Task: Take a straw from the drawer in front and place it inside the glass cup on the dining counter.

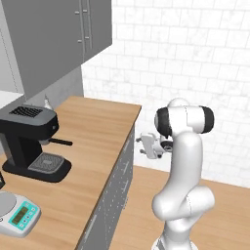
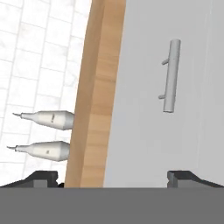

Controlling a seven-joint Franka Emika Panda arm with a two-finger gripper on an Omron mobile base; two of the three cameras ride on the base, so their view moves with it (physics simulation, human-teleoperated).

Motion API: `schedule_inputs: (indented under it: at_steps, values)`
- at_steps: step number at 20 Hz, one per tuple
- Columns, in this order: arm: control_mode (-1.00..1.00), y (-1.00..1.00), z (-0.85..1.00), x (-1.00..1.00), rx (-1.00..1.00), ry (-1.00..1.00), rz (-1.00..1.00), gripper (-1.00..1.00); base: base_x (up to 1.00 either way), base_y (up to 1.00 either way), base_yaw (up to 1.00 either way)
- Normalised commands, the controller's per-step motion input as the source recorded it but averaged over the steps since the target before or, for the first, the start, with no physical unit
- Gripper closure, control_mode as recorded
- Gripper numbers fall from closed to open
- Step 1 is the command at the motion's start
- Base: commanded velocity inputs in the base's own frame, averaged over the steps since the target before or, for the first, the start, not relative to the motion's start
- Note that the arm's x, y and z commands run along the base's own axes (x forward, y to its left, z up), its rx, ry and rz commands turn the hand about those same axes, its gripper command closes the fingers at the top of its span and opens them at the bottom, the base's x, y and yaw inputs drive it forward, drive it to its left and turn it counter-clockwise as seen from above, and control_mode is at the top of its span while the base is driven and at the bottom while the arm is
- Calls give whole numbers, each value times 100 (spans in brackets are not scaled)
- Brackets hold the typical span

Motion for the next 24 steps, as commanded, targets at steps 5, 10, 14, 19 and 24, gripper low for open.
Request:
schedule_inputs:
  at_steps: [5,10,14,19,24]
  values:
    - [-100,30,-16,37,0,0,-2,-100,0,0,0]
    - [-100,27,-29,13,-2,0,-5,-100,0,0,0]
    - [-100,10,-34,6,-2,0,-7,-100,0,0,0]
    - [-100,2,-31,26,-1,0,-9,-100,0,0,0]
    - [-100,0,-26,51,0,2,-9,-100,0,0,0]
